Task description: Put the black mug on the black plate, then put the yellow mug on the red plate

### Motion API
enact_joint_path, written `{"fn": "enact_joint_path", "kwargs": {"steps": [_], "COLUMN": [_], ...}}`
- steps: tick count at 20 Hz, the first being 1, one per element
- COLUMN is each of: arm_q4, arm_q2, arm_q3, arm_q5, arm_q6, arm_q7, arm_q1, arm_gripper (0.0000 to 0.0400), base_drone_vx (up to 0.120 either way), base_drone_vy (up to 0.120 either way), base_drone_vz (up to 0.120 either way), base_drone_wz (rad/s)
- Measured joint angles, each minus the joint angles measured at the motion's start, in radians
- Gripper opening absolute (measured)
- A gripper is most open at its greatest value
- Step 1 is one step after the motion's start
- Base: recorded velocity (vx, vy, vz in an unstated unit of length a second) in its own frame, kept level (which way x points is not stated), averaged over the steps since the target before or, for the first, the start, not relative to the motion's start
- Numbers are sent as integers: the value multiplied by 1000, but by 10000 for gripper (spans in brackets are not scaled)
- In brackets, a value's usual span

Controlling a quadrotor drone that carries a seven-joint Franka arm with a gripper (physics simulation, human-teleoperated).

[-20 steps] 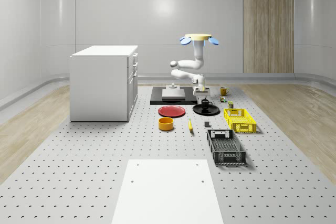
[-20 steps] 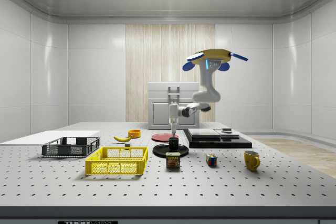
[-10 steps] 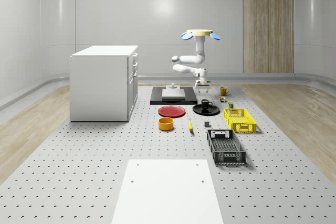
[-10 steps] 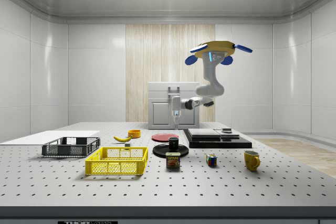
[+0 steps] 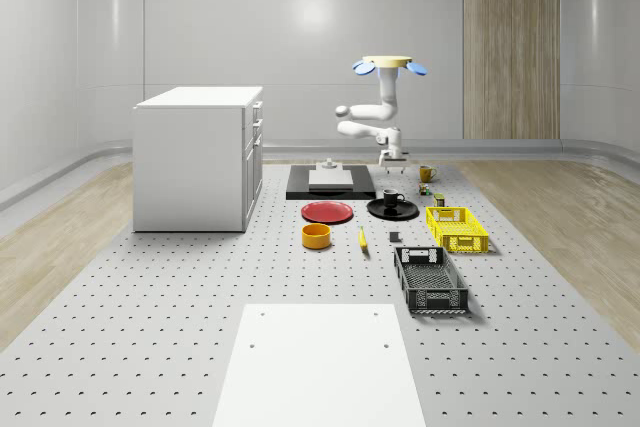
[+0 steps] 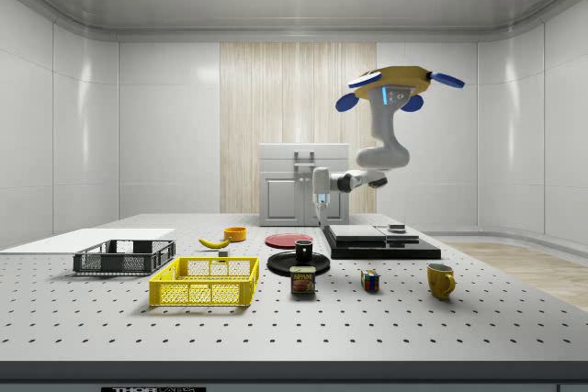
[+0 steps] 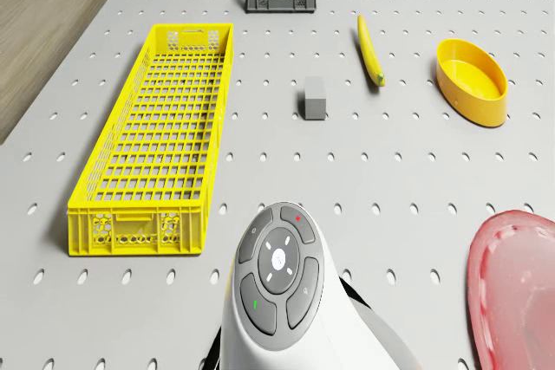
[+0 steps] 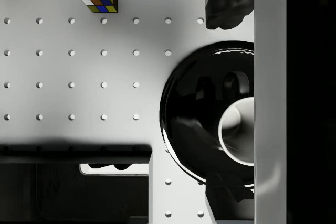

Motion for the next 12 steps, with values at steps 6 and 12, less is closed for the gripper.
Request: {"fn": "enact_joint_path", "kwargs": {"steps": [6, 12], "arm_q4": [0, -1], "arm_q2": [3, 6], "arm_q3": [0, -1], "arm_q5": [-1, -3], "arm_q6": [-3, -6], "arm_q7": [-1, -3], "arm_q1": [2, 3], "arm_gripper": [400, 400], "base_drone_vx": [-120, -120], "base_drone_vy": [120, 120], "base_drone_vz": [0, 0], "base_drone_wz": [0, 0]}}
